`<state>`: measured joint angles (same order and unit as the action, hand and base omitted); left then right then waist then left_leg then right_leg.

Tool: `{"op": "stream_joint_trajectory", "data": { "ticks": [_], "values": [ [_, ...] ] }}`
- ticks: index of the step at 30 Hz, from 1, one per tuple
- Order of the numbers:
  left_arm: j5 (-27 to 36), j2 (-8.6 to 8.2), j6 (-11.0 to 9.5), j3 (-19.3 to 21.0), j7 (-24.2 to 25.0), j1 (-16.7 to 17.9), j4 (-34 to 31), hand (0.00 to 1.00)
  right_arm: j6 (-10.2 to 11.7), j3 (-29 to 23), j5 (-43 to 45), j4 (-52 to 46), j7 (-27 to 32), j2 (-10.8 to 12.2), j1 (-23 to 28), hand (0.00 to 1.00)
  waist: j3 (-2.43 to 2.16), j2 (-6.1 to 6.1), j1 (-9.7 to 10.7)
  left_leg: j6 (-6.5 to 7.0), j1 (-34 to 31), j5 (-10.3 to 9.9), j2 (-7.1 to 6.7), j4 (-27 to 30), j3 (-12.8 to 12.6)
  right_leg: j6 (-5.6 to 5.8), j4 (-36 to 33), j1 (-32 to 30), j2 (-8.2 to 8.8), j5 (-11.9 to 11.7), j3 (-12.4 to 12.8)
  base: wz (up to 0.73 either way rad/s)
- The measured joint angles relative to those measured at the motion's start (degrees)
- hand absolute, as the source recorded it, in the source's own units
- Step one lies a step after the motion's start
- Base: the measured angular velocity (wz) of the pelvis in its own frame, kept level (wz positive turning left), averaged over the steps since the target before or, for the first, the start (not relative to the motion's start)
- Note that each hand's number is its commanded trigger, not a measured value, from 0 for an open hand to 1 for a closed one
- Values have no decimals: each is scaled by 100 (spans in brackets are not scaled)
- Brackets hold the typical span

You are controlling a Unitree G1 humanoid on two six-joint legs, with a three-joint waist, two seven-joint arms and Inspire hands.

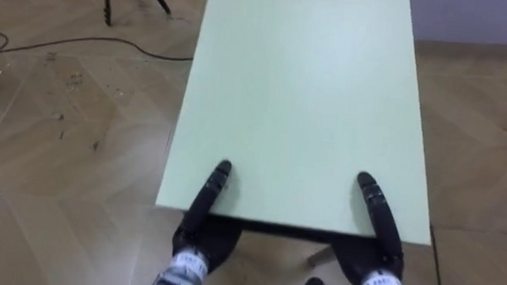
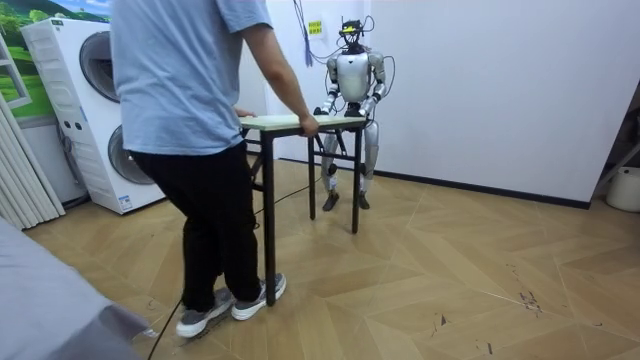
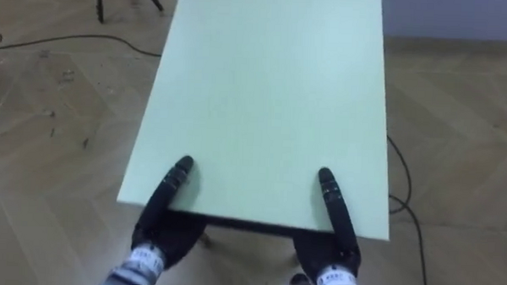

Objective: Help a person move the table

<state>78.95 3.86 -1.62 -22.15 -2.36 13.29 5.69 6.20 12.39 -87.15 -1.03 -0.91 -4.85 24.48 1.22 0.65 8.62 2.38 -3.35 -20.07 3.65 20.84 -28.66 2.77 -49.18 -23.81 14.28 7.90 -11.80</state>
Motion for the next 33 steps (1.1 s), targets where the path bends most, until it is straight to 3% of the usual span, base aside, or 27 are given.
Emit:
{"op": "stream_joint_trajectory", "data": {
  "ticks": [1, 3, 4, 5, 6, 7, 8, 10, 12, 13, 15, 16, 18, 21, 23, 24, 25, 26, 27, 28, 29, 30, 31, 32, 33],
  "values": [
    [13, 6, 31, 1, 1, 14, -1, 100, 53, 49, -31, -23, 0, -28, 37, 100, 3, -61, -8, 61, -8, -29, -57, 100, -135, -10, -537, 314, 60, 262, 58, 17],
    [11, -27, 32, 22, 4, 9, -8, 100, 188, 181, -69, -42, 0, -110, 8, 100, 2, -131, -136, 115, -42, -62, -159, 273, -168, 22, -735, 764, 91, 416, 146, -18],
    [6, -2, 31, 79, 7, 11, -32, 100, 220, 271, -109, -34, 11, -118, -51, 100, 85, -212, -275, 135, -95, -71, -209, 477, 9, 109, -487, 829, -4, 524, 202, -47],
    [3, 6, 31, 95, 6, 34, -33, 100, 276, 353, -109, -35, 17, -114, -46, 100, 85, -201, -363, 181, -228, -58, -202, 649, 249, 102, -378, 885, -128, 510, 235, -60],
    [-13, 7, 32, 92, 2, 68, -32, 100, 305, 407, -111, -22, 34, -133, -40, 100, 37, -135, -437, 340, -614, 47, -386, 628, 805, 105, 54, 931, -373, 506, 399, -35],
    [-128, -80, 10, 83, 2, 60, -116, 100, 260, 305, -111, -33, -31, -147, -84, 100, -32, 40, -388, 643, -1069, 430, -636, 206, 979, 252, 488, 947, -570, 596, 476, 6],
    [-258, 14, -45, 55, -42, -1, -257, 100, 252, 271, -176, -76, -82, -18, -44, 100, -37, -192, -278, 861, -1203, 541, -668, 155, 419, 339, 187, 989, -376, 842, 362, 41],
    [-245, 148, -25, 41, -149, -120, -333, 100, 277, 299, -293, -112, -94, 12, -39, 100, -27, -485, -351, 920, -1238, 566, -836, 147, 197, 372, -160, 1332, -174, 1172, 385, -4],
    [-213, 111, -23, 52, -194, -107, -385, 100, 298, 323, -289, -124, -47, -109, -138, 100, -12, -454, -607, 969, -1291, 592, -827, 135, 123, 396, 289, 1739, -157, 1250, 427, -89],
    [-214, 66, -37, 78, -194, -92, -409, 100, 301, 335, -284, -132, -46, -145, -189, 100, -13, -453, -810, 969, -1376, 592, -829, 137, 166, 396, 920, 2026, -199, 1251, 499, -96],
    [-253, -1, -50, 206, -194, -4, -538, 100, 295, 393, -185, -223, 17, -202, -302, 100, -14, -454, -913, 952, -1677, 623, -831, 357, 411, 362, 1959, 2337, -310, 1295, 622, -74],
    [-300, -57, -53, 311, -193, 42, -616, 100, 255, 395, -128, -232, 59, -228, -425, 100, -13, -454, -963, 907, -1912, 663, -819, 564, 649, 307, 2518, 2451, -390, 1418, 601, -41],
    [-298, -54, -39, 368, -202, 10, -635, 100, 252, 430, -128, -163, 71, -211, -545, 100, -14, -446, -972, 837, -2141, 766, -789, 699, 881, 309, 3059, 2604, -514, 1405, 516, -9],
    [-315, 31, 25, 381, -210, 13, -622, 100, 254, 416, -137, -24, -37, -110, -508, 100, 7, -412, -848, 761, -2297, 962, -689, 763, 1144, 230, 3120, 2580, -767, 1432, 589, 37],
    [-337, 33, 59, 369, -278, 97, -609, 100, 249, 420, -193, 69, -62, -99, -454, 100, 26, -383, -883, 649, -2295, 1108, -618, 853, 1434, 66, 2903, 2552, -924, 1521, 704, 12],
    [-341, 33, 76, 365, -298, 101, -609, 100, 256, 422, -199, 68, -62, -98, -426, 100, 37, -367, -928, 608, -2297, 1172, -604, 852, 1533, 43, 2886, 2537, -972, 1526, 701, -8],
    [-358, 25, 95, 368, -324, 97, -609, 100, 263, 415, -216, 73, -61, -99, -417, 100, 98, -272, -1034, 464, -2310, 1329, -571, 828, 1931, -54, 2850, 2445, -1144, 1475, 722, -17],
    [-355, 36, 108, 376, -326, 91, -609, 100, 261, 418, -229, 77, -52, -100, -427, 100, 123, -234, -1093, 367, -2310, 1460, -561, 745, 2162, -151, 2910, 2356, -1261, 1421, 765, -23],
    [-352, 55, 124, 360, -340, 66, -605, 100, 280, 426, -248, 82, -48, -109, -422, 100, 116, -182, -1187, 85, -2279, 1859, -657, 346, 2615, -482, 3148, 2155, -1466, 1169, 714, 10],
    [-379, 23, 124, 347, -344, 47, -611, 100, 329, 424, -255, 63, -53, -126, -417, 100, 101, -178, -1079, -252, -2169, 2350, -692, -236, 2763, -596, 3234, 2008, -1364, 910, 348, 20],
    [-415, -30, 116, 364, -342, 65, -610, 100, 330, 438, -259, 64, -51, -180, -460, 100, 111, -139, -1056, -306, -2174, 1953, -485, 239, 2477, -702, 3252, 1941, -1345, 836, 47, 21],
    [-423, -46, 117, 388, -342, 108, -610, 100, 328, 472, -260, 82, -47, -199, -477, 100, 113, -96, -1072, -297, -2151, 1589, -320, 688, 2285, -749, 3241, 1929, -1398, 795, -37, -17],
    [-425, -52, 124, 458, -328, 199, -621, 100, 364, 580, -255, 84, 12, -216, -487, 100, 100, -42, -1101, -383, -2069, 999, 98, 1641, 1988, -851, 3226, 1907, -1505, 730, -318, -26],
    [-425, -53, 154, 509, -304, 227, -641, 100, 429, 648, -239, 83, 31, -210, -507, 100, 100, 12, -1102, -529, -1943, 683, 480, 2513, 1980, -938, 3184, 1846, -1610, 682, -617, -18],
    [-425, -55, 166, 526, -295, 226, -645, 100, 439, 657, -234, 82, 33, -200, -518, 100, 92, 44, -1090, -570, -1833, 603, 656, 2827, 2023, -977, 3158, 1776, -1660, 660, -742, 10]
  ]
}}
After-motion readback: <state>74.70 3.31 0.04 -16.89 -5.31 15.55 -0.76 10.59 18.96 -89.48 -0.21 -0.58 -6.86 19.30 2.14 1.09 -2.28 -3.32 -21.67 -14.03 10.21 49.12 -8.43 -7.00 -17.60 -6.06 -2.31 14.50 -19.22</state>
